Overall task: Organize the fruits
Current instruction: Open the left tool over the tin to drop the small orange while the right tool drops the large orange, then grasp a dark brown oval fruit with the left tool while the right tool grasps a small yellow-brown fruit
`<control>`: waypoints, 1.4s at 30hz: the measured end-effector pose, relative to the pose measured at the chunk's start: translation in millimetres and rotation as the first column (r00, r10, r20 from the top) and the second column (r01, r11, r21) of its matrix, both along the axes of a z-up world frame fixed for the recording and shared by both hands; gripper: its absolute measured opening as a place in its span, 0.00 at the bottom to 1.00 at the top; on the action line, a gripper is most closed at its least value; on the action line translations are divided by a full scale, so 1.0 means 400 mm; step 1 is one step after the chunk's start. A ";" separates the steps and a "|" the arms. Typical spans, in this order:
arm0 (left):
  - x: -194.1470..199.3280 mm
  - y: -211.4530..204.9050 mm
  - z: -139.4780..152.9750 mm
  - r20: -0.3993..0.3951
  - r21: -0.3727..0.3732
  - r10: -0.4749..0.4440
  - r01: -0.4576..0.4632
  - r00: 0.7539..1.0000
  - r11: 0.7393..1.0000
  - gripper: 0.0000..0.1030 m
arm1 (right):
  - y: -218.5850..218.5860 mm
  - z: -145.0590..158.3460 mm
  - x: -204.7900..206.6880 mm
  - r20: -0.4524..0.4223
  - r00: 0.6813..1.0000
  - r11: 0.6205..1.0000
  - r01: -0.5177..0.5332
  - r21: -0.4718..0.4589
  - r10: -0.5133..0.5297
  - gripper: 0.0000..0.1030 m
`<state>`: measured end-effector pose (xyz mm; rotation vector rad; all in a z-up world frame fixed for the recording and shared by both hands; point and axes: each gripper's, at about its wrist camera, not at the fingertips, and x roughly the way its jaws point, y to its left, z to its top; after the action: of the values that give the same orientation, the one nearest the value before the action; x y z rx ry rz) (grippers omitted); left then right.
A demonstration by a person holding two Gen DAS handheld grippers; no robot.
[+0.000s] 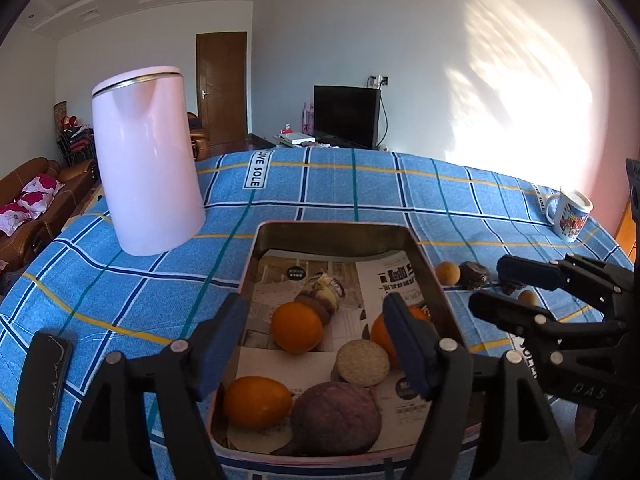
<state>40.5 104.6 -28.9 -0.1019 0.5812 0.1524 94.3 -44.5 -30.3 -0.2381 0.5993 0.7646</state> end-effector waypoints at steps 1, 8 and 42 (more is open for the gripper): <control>0.000 -0.013 0.005 0.006 0.000 -0.012 0.012 1.000 1.000 0.74 | -0.030 0.001 0.006 0.000 0.999 0.999 0.033 -0.011 -0.033 0.50; 0.023 -0.111 0.025 0.010 0.003 -0.099 0.099 0.995 0.995 0.82 | -0.231 -0.026 0.088 -0.057 0.960 0.960 0.270 -0.075 -0.275 0.51; 0.324 -0.483 -0.079 -0.240 -0.025 -0.369 0.374 0.898 0.927 0.58 | -0.470 -0.066 0.171 -0.153 0.873 0.886 0.460 -0.056 -0.463 0.27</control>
<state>170.3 -88.6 -60.4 0.0519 0.8312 -0.2059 162.8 -232.6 -56.5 -0.0414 0.7824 0.3134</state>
